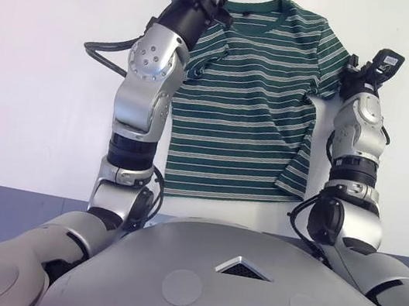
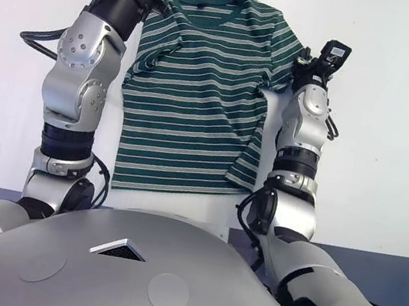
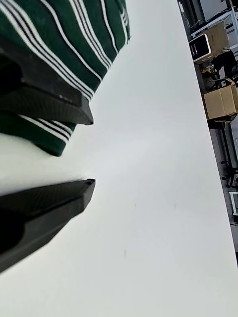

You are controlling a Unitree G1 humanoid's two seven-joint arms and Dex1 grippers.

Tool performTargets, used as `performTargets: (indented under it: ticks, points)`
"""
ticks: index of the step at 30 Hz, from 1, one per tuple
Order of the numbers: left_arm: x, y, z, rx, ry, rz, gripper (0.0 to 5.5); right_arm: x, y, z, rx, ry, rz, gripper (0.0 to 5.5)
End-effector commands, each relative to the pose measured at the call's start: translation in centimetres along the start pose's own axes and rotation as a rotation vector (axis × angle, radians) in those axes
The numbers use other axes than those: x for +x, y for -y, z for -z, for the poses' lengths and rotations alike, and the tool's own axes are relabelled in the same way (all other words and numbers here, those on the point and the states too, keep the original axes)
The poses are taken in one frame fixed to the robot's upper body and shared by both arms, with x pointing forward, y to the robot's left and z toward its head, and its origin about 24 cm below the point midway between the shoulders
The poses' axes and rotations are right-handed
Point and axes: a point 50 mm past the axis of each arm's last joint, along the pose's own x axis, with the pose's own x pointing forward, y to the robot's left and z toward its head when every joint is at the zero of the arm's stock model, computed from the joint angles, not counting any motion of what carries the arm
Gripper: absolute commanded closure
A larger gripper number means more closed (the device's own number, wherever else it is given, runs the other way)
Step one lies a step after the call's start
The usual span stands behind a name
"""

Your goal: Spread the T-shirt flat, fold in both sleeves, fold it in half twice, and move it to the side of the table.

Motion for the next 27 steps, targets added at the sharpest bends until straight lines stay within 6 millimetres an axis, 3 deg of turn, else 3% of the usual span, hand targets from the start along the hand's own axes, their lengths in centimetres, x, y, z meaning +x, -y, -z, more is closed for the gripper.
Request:
performTargets:
  ticks: [1,7,10,18,22,27]
  points:
    - [-0.1,-0.3,0.1,0.006,0.002,-0.018,3.64,-0.5,-0.4,2.4,0.038,-0.103,-0.005,3.44]
    - [0.0,-0.7,0.7,0.014,-0.007,-0.043,3.64,-1.9,-1.2,5.0,-0.036,-0.187,-0.029,3.44]
    - [-0.1,-0.9,0.8,0.018,-0.005,-0.064,3.59,-2.1,-1.9,5.2,-0.019,-0.203,-0.035,4.04]
    - [-0.1,-1.0,1.2,0.016,-0.013,-0.077,3.59,-1.7,-2.2,4.1,-0.020,-0.164,-0.027,5.46]
    - [-0.1,-1.0,1.3,0.014,-0.019,-0.080,3.59,-1.7,-2.5,3.1,-0.067,-0.101,-0.034,5.49]
    - [-0.1,-0.9,1.5,0.013,-0.028,-0.079,3.59,-1.8,-3.3,0.9,-0.373,0.012,-0.039,5.49]
